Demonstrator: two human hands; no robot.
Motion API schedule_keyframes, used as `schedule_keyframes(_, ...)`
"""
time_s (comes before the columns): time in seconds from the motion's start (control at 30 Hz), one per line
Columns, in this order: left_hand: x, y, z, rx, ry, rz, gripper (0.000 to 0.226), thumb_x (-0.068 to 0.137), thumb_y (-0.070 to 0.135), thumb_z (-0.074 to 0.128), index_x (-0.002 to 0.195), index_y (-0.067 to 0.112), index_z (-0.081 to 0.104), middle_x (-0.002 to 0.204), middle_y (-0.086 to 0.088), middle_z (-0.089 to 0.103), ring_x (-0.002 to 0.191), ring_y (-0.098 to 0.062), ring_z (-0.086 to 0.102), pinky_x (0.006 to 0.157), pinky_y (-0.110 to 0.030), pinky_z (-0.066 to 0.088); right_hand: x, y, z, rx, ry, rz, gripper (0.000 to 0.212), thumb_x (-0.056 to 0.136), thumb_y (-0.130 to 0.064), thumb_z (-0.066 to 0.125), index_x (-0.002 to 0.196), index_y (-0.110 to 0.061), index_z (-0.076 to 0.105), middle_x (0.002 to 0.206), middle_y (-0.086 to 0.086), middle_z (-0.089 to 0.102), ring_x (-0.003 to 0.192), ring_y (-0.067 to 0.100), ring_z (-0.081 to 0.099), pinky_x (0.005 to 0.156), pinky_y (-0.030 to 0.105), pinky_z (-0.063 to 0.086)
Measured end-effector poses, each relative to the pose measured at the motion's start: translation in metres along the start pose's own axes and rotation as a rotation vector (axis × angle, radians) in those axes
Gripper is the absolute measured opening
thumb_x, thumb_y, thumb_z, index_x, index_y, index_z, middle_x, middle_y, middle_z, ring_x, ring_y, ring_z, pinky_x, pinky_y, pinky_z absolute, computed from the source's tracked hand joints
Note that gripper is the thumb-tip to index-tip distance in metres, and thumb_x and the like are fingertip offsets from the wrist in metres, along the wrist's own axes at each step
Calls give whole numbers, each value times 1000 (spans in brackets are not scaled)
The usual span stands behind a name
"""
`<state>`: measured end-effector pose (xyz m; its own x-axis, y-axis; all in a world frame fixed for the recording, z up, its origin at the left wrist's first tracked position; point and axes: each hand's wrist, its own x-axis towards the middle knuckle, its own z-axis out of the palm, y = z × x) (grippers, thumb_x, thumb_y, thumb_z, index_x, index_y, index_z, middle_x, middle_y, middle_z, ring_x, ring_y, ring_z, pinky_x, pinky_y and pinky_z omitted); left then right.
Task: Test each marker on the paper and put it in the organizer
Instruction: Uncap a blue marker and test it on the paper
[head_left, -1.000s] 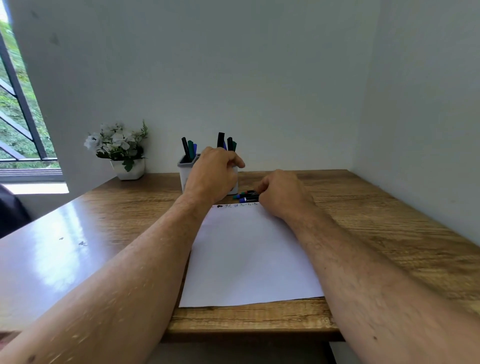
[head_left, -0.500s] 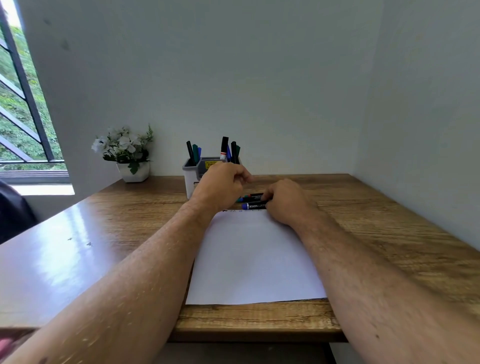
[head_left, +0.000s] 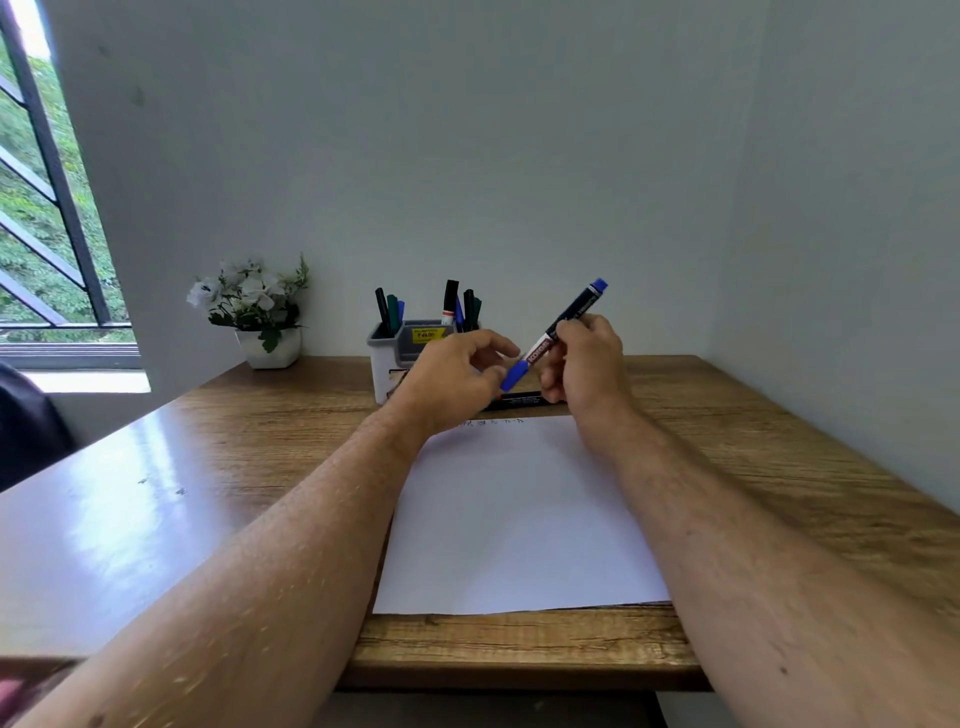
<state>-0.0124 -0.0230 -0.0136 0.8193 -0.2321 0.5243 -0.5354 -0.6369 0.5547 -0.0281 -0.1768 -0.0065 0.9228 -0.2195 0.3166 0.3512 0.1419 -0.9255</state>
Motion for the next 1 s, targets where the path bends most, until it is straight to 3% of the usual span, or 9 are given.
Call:
schedule_keyframes(0.13, -1, 2, -2, -175, 51, -48, 13, 94, 22, 62, 101, 28, 70, 88, -3, 74, 85, -21, 70, 85, -38, 59, -1, -3, -4, 37, 81, -26, 6, 92, -15, 48, 91, -11, 52, 59, 3, 53, 43, 18, 50, 38, 22, 37)
schedule_keyframes(0.27, 3, -3, -2, -223, 139, -95, 10, 94, 19, 62, 95, 28, 68, 85, -11, 72, 84, -33, 69, 82, -46, 59, -4, -6, -5, 50, 66, -9, 6, 87, -11, 57, 92, -9, 60, 65, 8, 64, 44, 19, 57, 39, 22, 40)
schedule_keyframes(0.37, 6, -8, -6, -338, 230, -119, 16, 96, 13, 59, 99, 27, 67, 87, -3, 73, 86, -21, 70, 86, -38, 58, -5, -7, -6, 38, 35, -5, 10, 82, -4, 65, 82, -14, 62, 67, 9, 66, 44, 18, 54, 39, 21, 39)
schedule_keyframes(0.53, 9, -9, -15, -654, 362, -170, 21, 99, 4, 52, 114, 9, 66, 97, -4, 74, 77, -9, 71, 67, -21, 58, -6, -2, -5, -291, -61, 44, 13, 77, -10, 80, 81, -6, 69, 63, 3, 65, 43, 11, 48, 36, 17, 34)
schedule_keyframes(0.67, 10, -10, -14, -782, 312, -159, 24, 99, -3, 47, 113, 4, 66, 98, -5, 74, 81, -11, 71, 73, -26, 56, -8, 8, 4, -394, -180, 56, 11, 84, -9, 71, 81, -12, 60, 66, 8, 67, 41, 16, 51, 36, 18, 33)
schedule_keyframes(0.73, 9, -9, -13, -781, 237, -133, 26, 98, -3, 47, 106, 11, 68, 94, 0, 76, 87, -12, 72, 78, -30, 54, -9, 7, 6, -397, -253, 38, 8, 91, -20, 66, 89, -13, 64, 65, 6, 67, 42, 17, 51, 41, 22, 36)
schedule_keyframes(0.83, 5, -5, -7, -772, 108, -105, 26, 98, -2, 49, 103, 14, 69, 96, -1, 77, 93, -15, 72, 83, -32, 56, -12, 5, 5, -416, -304, 14, 22, 97, -33, 61, 95, -13, 70, 62, 4, 65, 39, 15, 46, 39, 21, 36)
schedule_keyframes(1.0, 6, -3, -5, -912, 84, -106, 28, 98, -7, 46, 103, 8, 69, 96, -8, 76, 95, -20, 72, 81, -29, 59, -14, 2, 5, -342, -350, 71, 34, 104, -26, 46, 79, -8, 61, 59, 5, 52, 35, 14, 36, 41, 23, 30)
